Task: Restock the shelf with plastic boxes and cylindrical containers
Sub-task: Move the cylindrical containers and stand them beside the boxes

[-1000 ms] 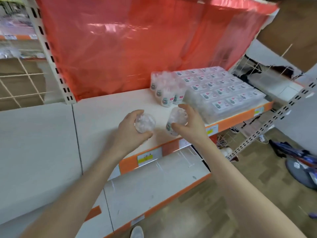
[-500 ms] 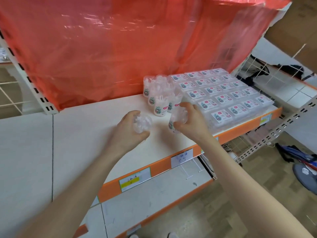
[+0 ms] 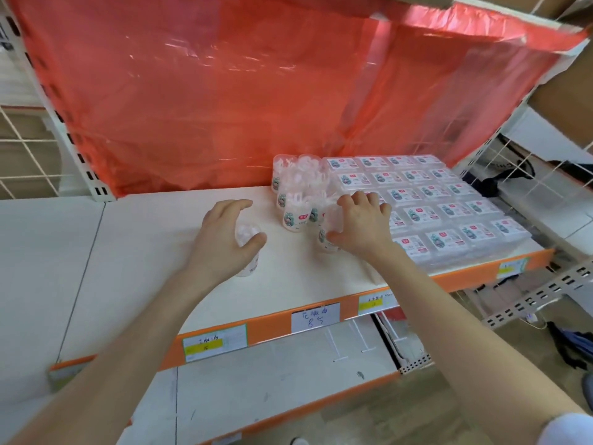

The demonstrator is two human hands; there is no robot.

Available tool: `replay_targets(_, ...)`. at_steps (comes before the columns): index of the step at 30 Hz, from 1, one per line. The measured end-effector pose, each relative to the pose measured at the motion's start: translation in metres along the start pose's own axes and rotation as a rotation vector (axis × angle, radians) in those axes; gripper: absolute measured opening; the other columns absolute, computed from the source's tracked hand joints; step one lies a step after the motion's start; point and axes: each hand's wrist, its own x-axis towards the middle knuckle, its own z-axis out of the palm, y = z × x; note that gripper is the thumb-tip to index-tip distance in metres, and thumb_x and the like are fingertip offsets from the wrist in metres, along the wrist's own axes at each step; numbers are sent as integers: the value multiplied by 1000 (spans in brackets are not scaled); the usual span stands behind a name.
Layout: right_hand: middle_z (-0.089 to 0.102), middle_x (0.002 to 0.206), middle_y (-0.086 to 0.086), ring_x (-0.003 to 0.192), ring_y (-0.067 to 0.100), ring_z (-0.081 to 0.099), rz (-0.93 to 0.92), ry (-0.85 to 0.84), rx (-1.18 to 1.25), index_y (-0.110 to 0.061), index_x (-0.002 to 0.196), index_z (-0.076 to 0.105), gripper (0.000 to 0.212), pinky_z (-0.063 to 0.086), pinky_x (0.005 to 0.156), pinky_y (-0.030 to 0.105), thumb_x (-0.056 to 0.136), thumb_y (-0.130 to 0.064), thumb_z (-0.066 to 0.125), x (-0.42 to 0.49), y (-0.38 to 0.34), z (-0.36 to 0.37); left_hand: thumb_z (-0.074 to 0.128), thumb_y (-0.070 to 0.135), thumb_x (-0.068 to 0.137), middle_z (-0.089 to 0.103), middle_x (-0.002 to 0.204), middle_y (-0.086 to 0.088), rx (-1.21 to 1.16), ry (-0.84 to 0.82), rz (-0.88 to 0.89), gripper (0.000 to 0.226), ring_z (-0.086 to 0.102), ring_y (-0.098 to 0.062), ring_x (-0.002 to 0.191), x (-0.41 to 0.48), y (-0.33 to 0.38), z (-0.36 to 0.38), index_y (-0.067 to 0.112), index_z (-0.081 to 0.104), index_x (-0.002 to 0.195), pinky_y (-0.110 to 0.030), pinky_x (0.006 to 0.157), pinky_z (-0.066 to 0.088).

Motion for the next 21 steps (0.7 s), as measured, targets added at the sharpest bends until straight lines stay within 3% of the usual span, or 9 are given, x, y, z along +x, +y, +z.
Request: replay_targets(21,44,132,4,125,30,31,-81,-83,162,-24,133,42,66,25,99,47,75,-37,70,20,21,3,62,13,84,48,131,-8,136,39,-23,40,40,-26,122,0,13,10,9,54,123,-24,98,24)
